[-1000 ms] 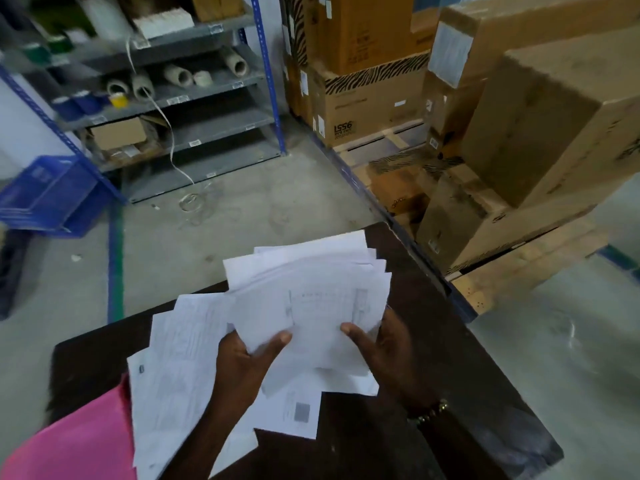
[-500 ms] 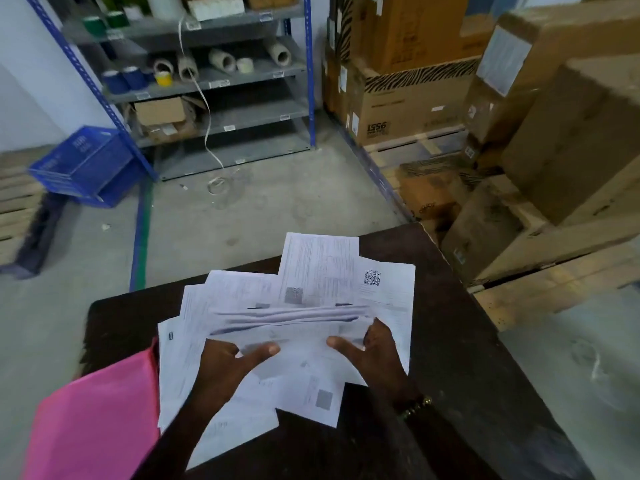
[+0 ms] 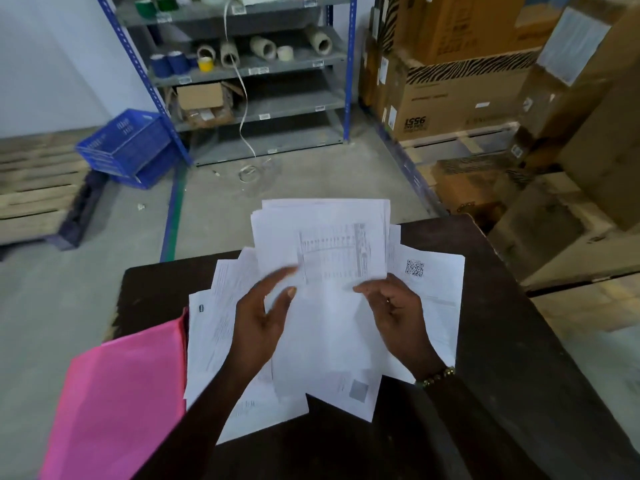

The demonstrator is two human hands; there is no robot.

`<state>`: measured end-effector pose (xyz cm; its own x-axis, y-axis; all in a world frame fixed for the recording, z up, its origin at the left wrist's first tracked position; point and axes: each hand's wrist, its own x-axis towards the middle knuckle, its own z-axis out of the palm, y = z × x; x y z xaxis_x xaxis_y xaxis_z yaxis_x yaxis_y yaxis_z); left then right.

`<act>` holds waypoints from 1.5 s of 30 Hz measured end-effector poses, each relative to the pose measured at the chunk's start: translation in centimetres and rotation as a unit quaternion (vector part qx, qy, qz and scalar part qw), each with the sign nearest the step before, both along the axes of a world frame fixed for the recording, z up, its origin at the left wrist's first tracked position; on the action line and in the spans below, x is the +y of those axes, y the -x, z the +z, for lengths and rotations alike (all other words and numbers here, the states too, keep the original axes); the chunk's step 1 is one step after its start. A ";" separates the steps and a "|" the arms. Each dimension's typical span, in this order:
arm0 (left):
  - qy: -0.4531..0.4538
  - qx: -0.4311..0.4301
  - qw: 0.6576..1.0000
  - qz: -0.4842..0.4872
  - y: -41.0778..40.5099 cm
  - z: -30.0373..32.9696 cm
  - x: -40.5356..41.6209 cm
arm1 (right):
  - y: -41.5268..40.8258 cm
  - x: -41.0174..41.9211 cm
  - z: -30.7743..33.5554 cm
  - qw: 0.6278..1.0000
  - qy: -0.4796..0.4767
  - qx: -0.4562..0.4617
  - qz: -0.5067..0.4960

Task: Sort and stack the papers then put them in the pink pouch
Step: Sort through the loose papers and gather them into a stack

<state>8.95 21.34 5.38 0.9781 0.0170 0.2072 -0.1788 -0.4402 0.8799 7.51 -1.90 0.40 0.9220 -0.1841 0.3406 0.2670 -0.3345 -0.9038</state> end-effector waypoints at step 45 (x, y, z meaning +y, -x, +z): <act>0.059 0.211 0.975 0.030 4.6 -10.4 13.7 | -5.9 -2.0 -3.1 0.970 0.111 0.189 -0.103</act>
